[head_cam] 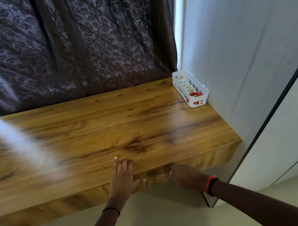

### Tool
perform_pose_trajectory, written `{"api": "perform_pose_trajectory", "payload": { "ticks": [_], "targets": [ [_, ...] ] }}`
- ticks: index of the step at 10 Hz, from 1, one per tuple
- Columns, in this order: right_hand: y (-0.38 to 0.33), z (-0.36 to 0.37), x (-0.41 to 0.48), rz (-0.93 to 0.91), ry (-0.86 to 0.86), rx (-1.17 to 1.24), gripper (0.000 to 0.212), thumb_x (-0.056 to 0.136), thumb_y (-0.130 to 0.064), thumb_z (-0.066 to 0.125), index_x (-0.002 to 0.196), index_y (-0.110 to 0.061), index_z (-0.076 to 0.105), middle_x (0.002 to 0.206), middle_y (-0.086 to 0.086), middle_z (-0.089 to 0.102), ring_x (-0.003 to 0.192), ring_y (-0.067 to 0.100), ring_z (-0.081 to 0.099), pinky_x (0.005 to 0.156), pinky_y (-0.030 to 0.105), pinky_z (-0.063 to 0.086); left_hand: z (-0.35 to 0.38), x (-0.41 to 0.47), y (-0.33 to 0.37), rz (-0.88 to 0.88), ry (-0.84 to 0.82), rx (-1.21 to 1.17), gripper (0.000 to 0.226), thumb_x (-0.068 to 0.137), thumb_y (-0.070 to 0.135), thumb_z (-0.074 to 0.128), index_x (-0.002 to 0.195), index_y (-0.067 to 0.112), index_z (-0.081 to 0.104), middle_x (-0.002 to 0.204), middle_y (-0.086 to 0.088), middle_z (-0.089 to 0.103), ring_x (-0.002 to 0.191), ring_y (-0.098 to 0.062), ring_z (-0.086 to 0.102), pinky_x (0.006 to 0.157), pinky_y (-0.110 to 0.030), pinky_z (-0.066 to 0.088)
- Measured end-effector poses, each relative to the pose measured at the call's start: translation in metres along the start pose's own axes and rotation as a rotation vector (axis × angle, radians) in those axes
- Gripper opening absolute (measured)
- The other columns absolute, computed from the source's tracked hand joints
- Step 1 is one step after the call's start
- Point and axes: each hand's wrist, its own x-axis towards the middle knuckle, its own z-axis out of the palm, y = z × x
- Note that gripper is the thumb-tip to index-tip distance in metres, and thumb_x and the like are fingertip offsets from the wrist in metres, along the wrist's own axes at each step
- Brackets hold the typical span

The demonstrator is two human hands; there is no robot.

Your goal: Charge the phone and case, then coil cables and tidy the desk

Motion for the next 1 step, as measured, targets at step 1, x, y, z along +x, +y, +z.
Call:
{"api": "perform_pose_trajectory", "payload": {
  "ticks": [1],
  "targets": [
    [0.0088, -0.0261, 0.0082, -0.139, 0.048, -0.002, 0.015, 0.085, -0.023, 0.052, 0.08, -0.013, 0.063, 0.081, 0.004, 0.064, 0.072, 0.019, 0.062, 0.055, 0.029, 0.048, -0.0081, 0.0016, -0.0153, 0.053, 0.056, -0.012, 0.079, 0.083, 0.075, 0.03, 0.119, 0.01, 0.056, 0.117, -0.007, 0.058, 0.117, -0.024, 0.052, 0.115, -0.049, 0.015]
  ]
}}
